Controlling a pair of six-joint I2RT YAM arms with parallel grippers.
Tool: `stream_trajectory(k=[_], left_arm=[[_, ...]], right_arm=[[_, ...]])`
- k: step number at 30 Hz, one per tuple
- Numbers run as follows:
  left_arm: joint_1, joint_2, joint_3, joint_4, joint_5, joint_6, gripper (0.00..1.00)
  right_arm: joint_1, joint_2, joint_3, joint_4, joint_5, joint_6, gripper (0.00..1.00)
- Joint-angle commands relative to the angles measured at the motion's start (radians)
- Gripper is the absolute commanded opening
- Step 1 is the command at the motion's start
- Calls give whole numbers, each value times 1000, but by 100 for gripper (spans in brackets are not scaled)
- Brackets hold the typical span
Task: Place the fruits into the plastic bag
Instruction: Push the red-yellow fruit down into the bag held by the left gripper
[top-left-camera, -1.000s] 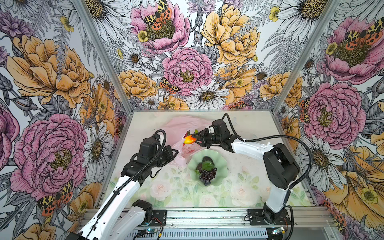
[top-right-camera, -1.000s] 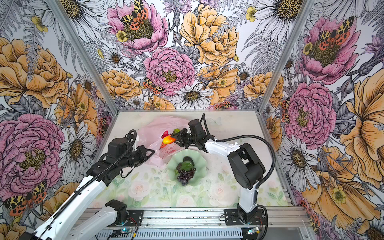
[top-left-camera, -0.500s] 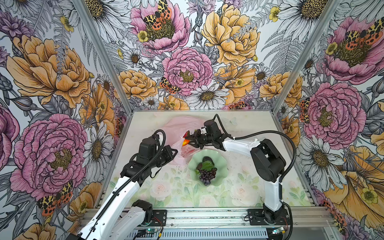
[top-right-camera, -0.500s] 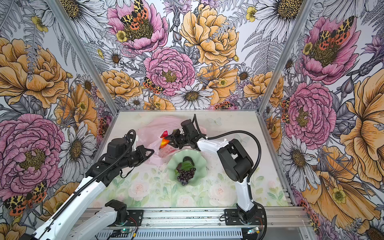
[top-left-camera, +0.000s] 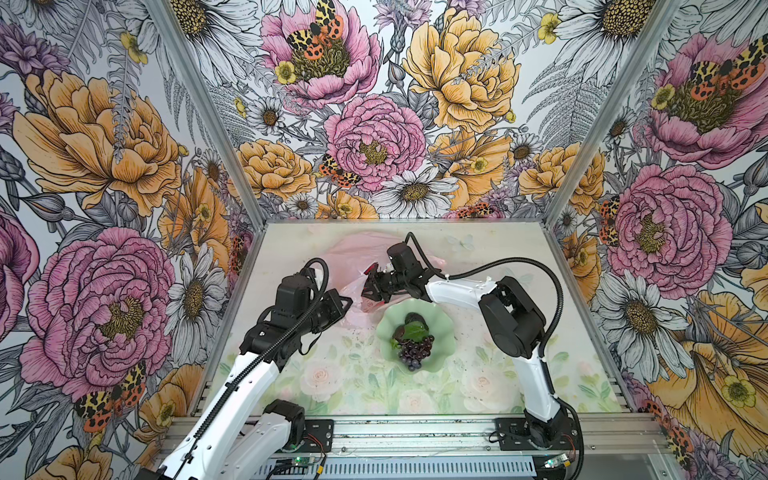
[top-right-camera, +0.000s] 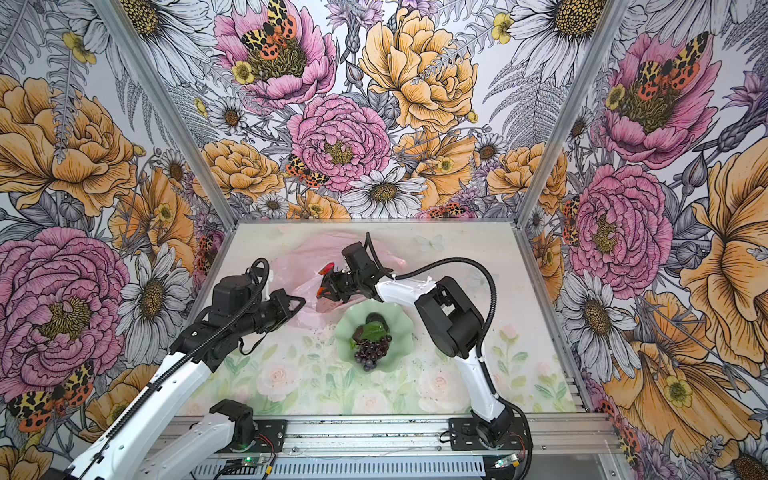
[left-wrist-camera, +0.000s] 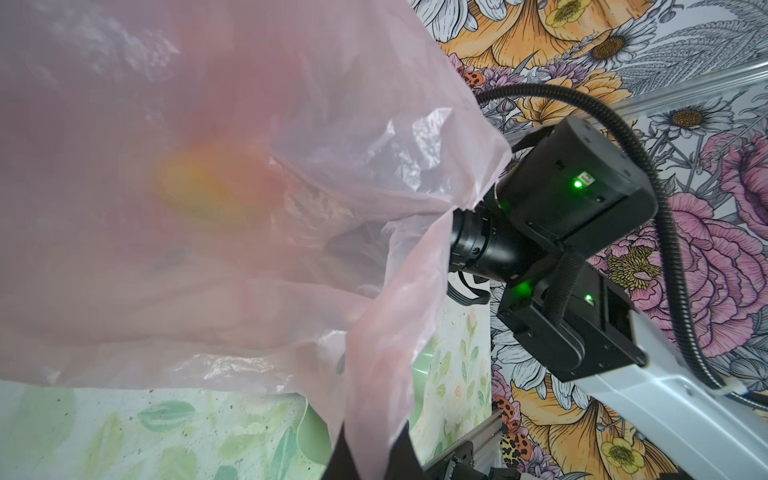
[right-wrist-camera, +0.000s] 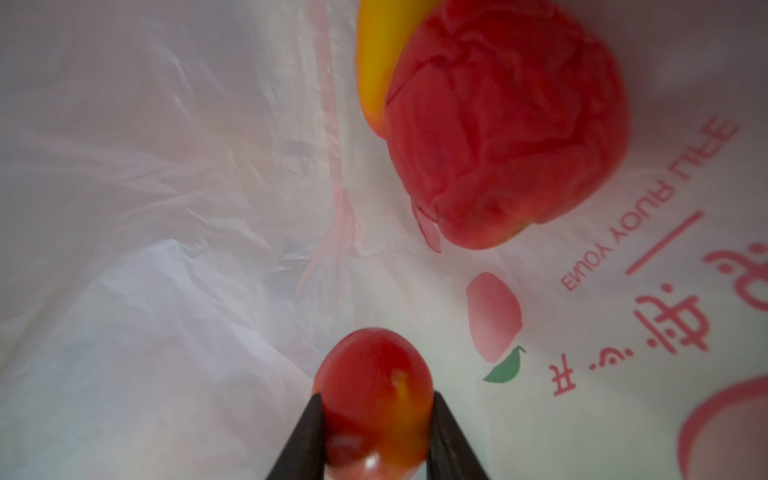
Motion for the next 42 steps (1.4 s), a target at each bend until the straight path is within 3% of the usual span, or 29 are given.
stream_trajectory(k=[1,28,42], left_arm=[[14,3,9,4,21,27,0],[73,-40,-70,3,65,25,0],[90,-41,-82,3,66,24,0]], right_arm=[[15,37,59,-27,-19,-21,22],[49,171,169,-63,-57,-22,28],[46,159,159,-66,-68,-33,58]])
